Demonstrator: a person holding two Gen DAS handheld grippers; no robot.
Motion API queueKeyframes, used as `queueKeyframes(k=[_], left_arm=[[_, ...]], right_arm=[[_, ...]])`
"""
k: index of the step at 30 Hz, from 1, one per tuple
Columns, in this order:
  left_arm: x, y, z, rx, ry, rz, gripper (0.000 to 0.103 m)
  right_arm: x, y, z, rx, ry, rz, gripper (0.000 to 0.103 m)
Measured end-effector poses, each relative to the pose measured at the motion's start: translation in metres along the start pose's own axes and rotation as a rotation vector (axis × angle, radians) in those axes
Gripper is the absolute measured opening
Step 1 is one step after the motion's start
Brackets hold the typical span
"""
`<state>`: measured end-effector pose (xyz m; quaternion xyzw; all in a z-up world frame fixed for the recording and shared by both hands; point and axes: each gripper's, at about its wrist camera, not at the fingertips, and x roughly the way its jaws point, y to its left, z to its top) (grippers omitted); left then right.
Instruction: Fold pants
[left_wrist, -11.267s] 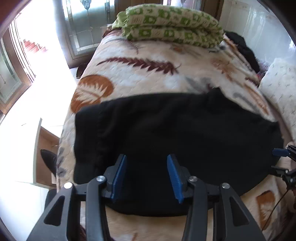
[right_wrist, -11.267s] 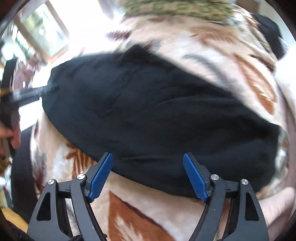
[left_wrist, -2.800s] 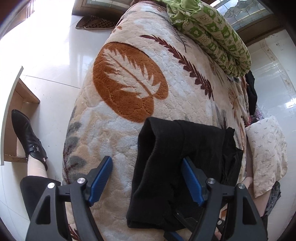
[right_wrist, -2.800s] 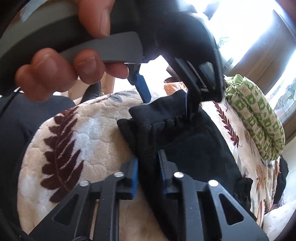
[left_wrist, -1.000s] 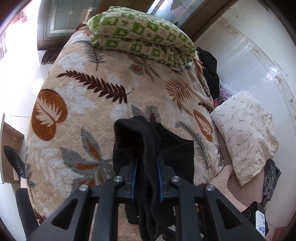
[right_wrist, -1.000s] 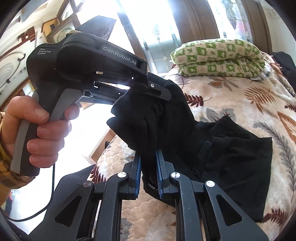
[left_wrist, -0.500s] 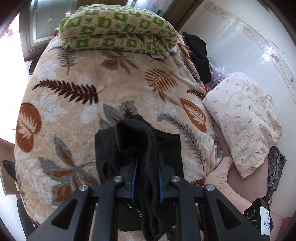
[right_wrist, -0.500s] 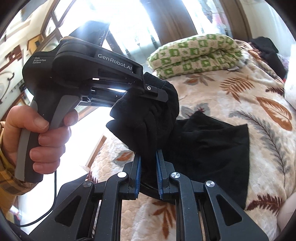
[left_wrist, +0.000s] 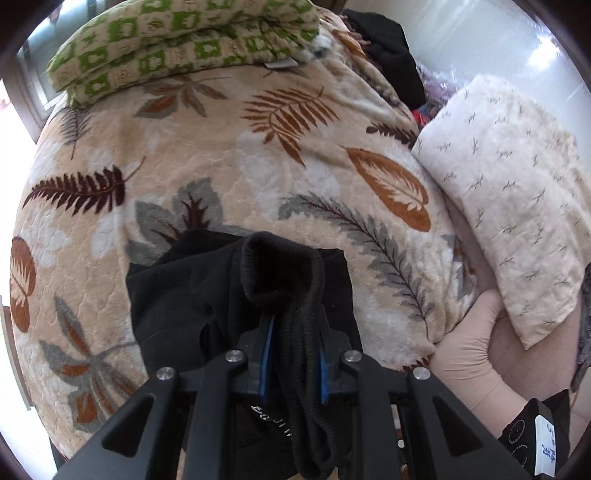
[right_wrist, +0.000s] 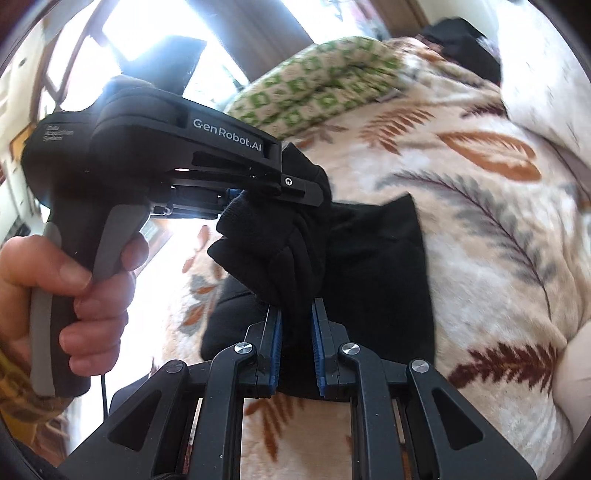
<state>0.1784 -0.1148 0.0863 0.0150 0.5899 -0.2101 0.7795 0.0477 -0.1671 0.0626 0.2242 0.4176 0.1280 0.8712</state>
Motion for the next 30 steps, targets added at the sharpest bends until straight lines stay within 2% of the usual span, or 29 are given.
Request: queueKeyframes(k=[4,6,8,10,14,18,20,23,26,28,30], left_arm=[[0.021,-0.019,0.001,0.03,0.032,0.021,0.027],[0.031,-0.024,0.0,0.031,0.049,0.014,0.037],[0.04,-0.027,0.0,0.009,0.066,-0.044,0.057],[0.042,-0.029,0.0,-0.019,0.076,-0.096,0.067],[0.021,-0.031,0.003,-0.017,0.028,-0.121,0.071],[-0.018,-0.008,-0.001,-0.047,-0.06,-0.163,0.077],[-0.035,0.01,-0.007,-0.06,-0.108,-0.14,0.078],[-0.046,0.036,-0.025,-0.068,-0.157,-0.048,0.078],[-0.038,0.05,-0.043,-0.06,-0.142,-0.005,0.078],[-0.03,0.052,-0.054,-0.032,-0.13,0.027,0.078],[-0.018,0.051,-0.066,-0.003,-0.121,0.069,0.078]], right_arm=[[0.004,-0.021,-0.006,0.079,0.014,-0.013,0.014],[0.007,-0.032,-0.011,0.129,0.028,-0.016,0.014],[0.012,-0.043,-0.015,0.183,0.049,-0.019,0.015],[0.016,-0.054,-0.019,0.231,0.063,-0.014,0.015],[0.016,-0.062,-0.02,0.273,0.065,0.003,0.015],[0.014,-0.06,-0.02,0.268,0.058,-0.007,0.015],[0.009,-0.058,-0.02,0.27,0.036,-0.031,0.015],[-0.002,-0.053,-0.021,0.266,0.01,-0.075,0.013],[-0.015,-0.042,-0.022,0.265,-0.009,-0.087,0.012],[-0.017,-0.038,-0.024,0.25,0.0,-0.072,0.012],[-0.018,-0.038,-0.022,0.234,0.005,-0.095,0.013]])
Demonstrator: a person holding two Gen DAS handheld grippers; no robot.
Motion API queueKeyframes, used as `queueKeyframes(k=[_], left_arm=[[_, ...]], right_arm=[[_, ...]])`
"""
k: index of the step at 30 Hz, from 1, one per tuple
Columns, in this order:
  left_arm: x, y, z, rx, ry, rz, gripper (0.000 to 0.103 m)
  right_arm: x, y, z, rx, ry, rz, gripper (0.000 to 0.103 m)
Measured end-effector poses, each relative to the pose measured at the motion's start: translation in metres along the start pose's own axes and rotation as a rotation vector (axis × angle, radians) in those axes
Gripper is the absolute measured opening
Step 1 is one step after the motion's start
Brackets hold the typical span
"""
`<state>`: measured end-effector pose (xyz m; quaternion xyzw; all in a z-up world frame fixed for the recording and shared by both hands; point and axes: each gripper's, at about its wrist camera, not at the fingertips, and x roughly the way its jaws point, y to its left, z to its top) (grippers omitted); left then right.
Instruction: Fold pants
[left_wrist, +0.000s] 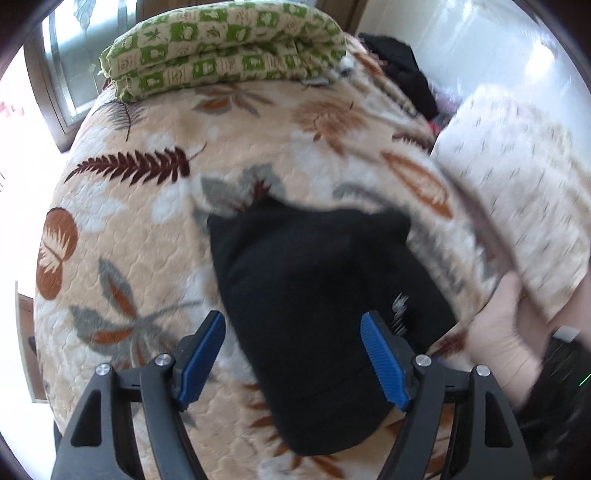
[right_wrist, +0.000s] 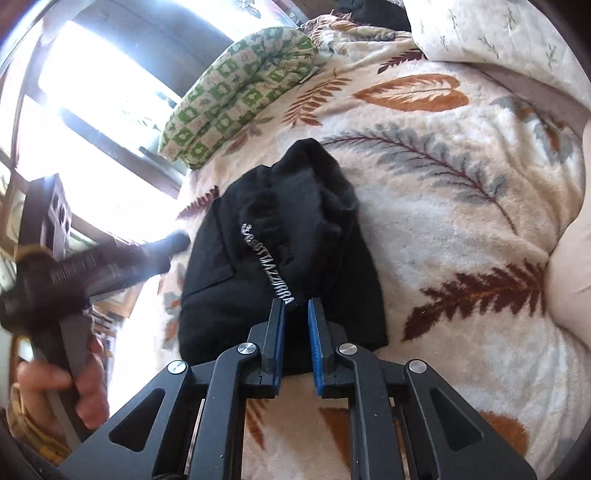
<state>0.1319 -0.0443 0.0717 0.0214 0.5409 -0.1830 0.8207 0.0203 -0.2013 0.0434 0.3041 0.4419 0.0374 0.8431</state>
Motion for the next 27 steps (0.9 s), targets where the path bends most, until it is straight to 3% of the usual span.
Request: queueKeyframes(k=[1,3,5,7,9,15,16,17,18,19,24,27], left_arm=[[0.007,-0.002,-0.007,0.015,0.015,0.017,0.078],[0.028,-0.006,-0.022,0.069,0.065,0.065,0.078],[0.042,0.0,-0.031,0.048,0.073,0.051,0.08],[0.047,0.018,-0.033,-0.054,0.074,-0.03,0.081],[0.049,0.031,-0.034,-0.114,0.079,-0.092,0.083],[0.031,0.029,-0.036,-0.109,0.026,-0.107,0.081],[0.027,0.029,-0.035,-0.111,0.019,-0.108,0.081],[0.023,0.028,-0.035,-0.11,0.011,-0.105,0.081],[0.019,0.028,-0.034,-0.105,0.002,-0.101,0.081],[0.014,0.027,-0.033,-0.098,-0.012,-0.098,0.081],[-0.005,0.028,-0.024,-0.089,-0.078,-0.117,0.081],[0.004,0.022,-0.023,-0.045,-0.045,-0.091,0.081]], right_arm=[[-0.002,-0.002,0.003,-0.008,-0.008,-0.014,0.014],[-0.008,-0.008,0.013,0.009,-0.041,-0.043,0.026],[-0.021,-0.016,0.02,0.041,-0.096,-0.026,0.07],[-0.031,-0.021,0.029,0.049,-0.132,0.007,0.078],[-0.026,-0.021,0.039,0.028,-0.108,0.028,0.078],[0.018,-0.03,0.055,0.008,0.015,-0.007,0.077],[0.024,-0.03,0.057,-0.008,0.029,-0.01,0.068],[0.028,-0.029,0.058,-0.026,0.037,-0.017,0.041],[0.032,-0.026,0.06,-0.047,0.054,-0.022,0.025],[0.031,-0.023,0.059,-0.061,0.061,-0.026,0.019],[0.003,-0.008,0.055,-0.027,0.002,-0.004,0.014],[-0.009,-0.011,0.041,0.023,-0.019,-0.032,0.014]])
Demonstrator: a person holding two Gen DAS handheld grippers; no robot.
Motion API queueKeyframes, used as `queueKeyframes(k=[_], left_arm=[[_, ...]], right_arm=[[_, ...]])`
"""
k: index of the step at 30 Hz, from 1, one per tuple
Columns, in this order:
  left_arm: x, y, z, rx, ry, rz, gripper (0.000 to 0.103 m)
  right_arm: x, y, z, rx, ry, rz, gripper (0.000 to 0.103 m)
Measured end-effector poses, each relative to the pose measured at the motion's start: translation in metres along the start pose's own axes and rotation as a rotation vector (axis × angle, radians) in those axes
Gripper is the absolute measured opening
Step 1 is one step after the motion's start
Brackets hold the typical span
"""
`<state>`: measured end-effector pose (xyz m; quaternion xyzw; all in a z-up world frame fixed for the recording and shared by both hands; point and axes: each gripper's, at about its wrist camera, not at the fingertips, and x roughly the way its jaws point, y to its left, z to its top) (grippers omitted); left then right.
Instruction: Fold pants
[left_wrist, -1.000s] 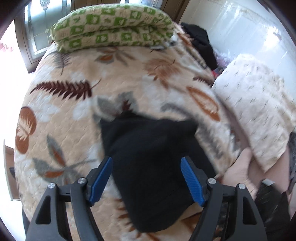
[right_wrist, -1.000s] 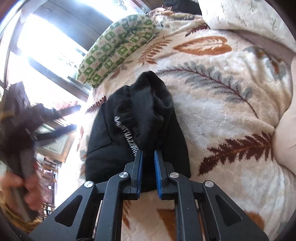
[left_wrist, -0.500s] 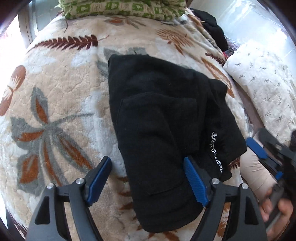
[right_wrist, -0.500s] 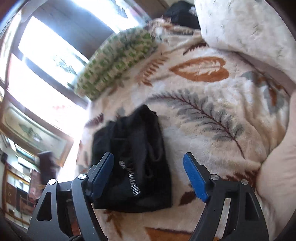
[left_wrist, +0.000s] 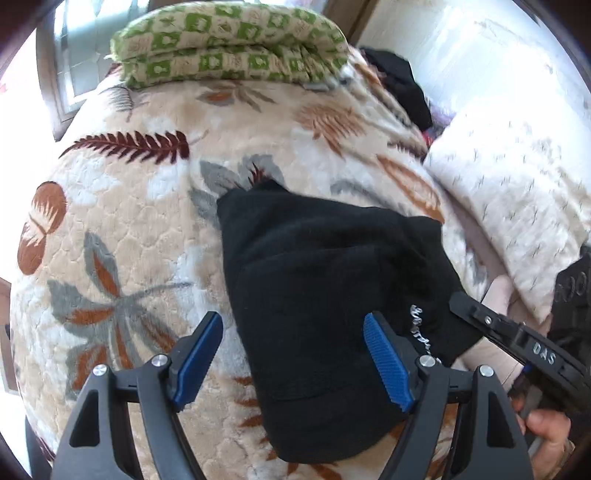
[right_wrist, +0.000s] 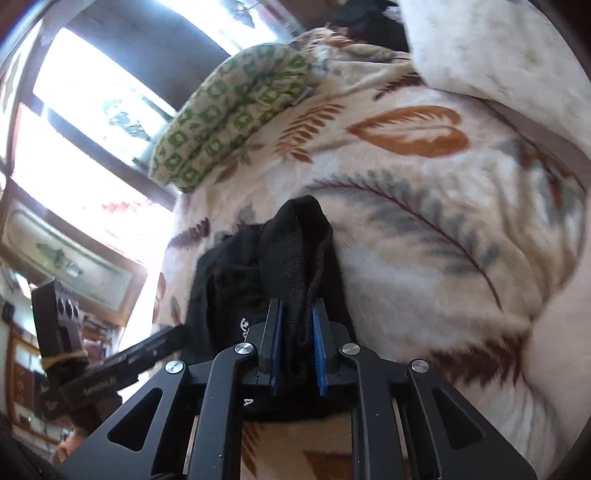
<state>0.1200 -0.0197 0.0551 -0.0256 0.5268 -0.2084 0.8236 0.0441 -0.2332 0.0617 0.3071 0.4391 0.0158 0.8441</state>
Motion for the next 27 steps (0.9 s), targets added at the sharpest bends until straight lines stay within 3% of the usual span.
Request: queueKeyframes(k=[4,7,10,11,13,15,18,21,24,25,27], left_arm=[[0.026,0.001,-0.02,0.049,0.069,0.06,0.083],[0.031,0.02,-0.028,-0.061,0.059,-0.01,0.087],[0.023,0.021,-0.027,-0.078,0.05,-0.042,0.085],[0.016,0.018,-0.024,-0.058,0.037,-0.041,0.085],[0.001,0.012,-0.017,-0.028,0.002,-0.062,0.085],[-0.014,0.009,-0.004,-0.023,-0.043,-0.097,0.085],[-0.02,0.01,0.02,-0.035,-0.065,-0.094,0.085],[-0.005,0.013,0.042,-0.071,-0.035,-0.087,0.085],[0.016,0.019,0.051,-0.114,0.002,-0.035,0.085],[0.022,0.022,0.052,-0.133,0.013,-0.022,0.085],[0.035,0.027,0.049,-0.163,0.032,0.036,0.085]], right_arm=[[0.021,-0.018,-0.017,-0.002,0.048,-0.062,0.015],[0.03,-0.021,-0.015,-0.066,0.058,-0.073,0.022],[0.023,-0.019,-0.01,-0.073,0.065,-0.096,0.039],[0.016,-0.017,-0.006,-0.075,0.043,-0.118,0.05],[0.004,-0.016,0.001,-0.081,-0.019,-0.105,0.063],[-0.004,-0.012,0.015,-0.091,-0.063,-0.057,0.063],[0.004,-0.009,0.034,-0.09,-0.042,0.046,0.057],[0.029,-0.01,0.051,-0.06,0.027,0.078,0.045],[0.053,-0.015,0.062,-0.004,0.08,0.102,0.028],[0.058,-0.016,0.064,0.009,0.091,0.11,0.015],[0.057,-0.015,0.067,0.0,0.078,0.114,0.012]])
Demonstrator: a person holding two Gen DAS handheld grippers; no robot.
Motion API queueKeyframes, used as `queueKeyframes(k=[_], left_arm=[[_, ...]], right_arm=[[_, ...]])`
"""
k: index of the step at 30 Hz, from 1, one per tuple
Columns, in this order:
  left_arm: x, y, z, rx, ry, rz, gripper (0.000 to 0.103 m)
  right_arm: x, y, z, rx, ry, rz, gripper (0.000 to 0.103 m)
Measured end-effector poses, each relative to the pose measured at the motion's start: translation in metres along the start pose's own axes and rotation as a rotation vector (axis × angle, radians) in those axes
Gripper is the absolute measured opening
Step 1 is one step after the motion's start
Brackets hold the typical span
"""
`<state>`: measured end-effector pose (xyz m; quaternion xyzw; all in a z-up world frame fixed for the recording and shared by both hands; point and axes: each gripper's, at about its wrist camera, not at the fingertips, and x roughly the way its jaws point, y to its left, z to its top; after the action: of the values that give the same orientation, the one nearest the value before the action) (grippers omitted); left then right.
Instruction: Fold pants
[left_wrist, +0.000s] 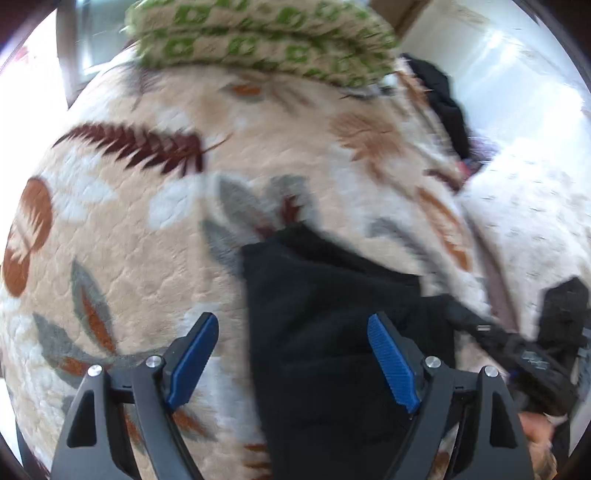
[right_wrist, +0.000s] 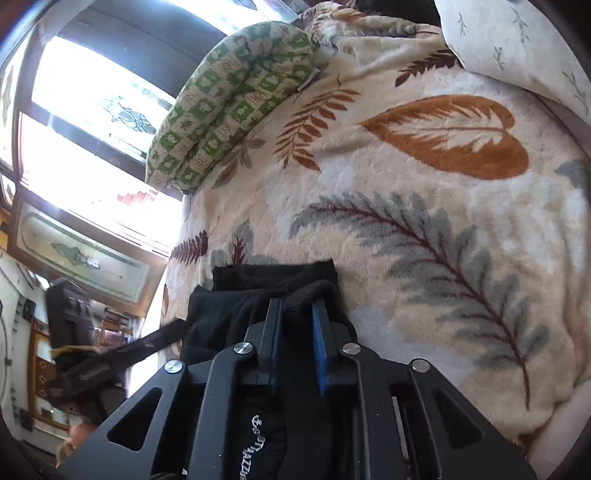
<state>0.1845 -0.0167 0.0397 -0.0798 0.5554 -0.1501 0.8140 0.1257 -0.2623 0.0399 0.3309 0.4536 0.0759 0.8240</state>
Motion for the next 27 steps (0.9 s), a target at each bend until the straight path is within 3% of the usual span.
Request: queueKeyframes(k=[2,4,10,13,14,19,25,27], left_arm=[[0.013,0.011,-0.006,-0.027,0.014,0.035,0.087],[0.019,0.024,-0.013,-0.075,0.002,-0.004,0.088],[0.019,0.017,-0.013,-0.037,-0.026,0.028,0.091],[0.008,0.021,-0.015,-0.063,-0.042,0.007,0.089],[0.001,0.019,-0.016,-0.054,-0.059,0.008,0.089],[-0.035,0.005,-0.044,0.033,-0.147,-0.001,0.089],[-0.032,-0.005,-0.077,0.129,-0.119,0.076,0.089],[-0.028,0.002,-0.085,0.101,-0.117,0.07,0.09]], right_arm=[[-0.002,0.001,0.0,-0.019,-0.024,-0.024,0.01],[-0.001,-0.004,-0.001,-0.005,-0.044,-0.051,0.01],[0.011,-0.016,-0.007,-0.02,-0.032,-0.118,0.011],[0.002,-0.007,-0.006,-0.064,-0.037,-0.16,0.024],[-0.003,-0.003,-0.005,-0.075,-0.047,-0.164,0.03],[-0.033,0.026,-0.029,-0.156,-0.079,-0.154,0.03],[-0.028,0.036,-0.066,-0.19,-0.012,-0.194,0.03],[-0.024,0.036,-0.076,-0.208,0.001,-0.217,0.03]])
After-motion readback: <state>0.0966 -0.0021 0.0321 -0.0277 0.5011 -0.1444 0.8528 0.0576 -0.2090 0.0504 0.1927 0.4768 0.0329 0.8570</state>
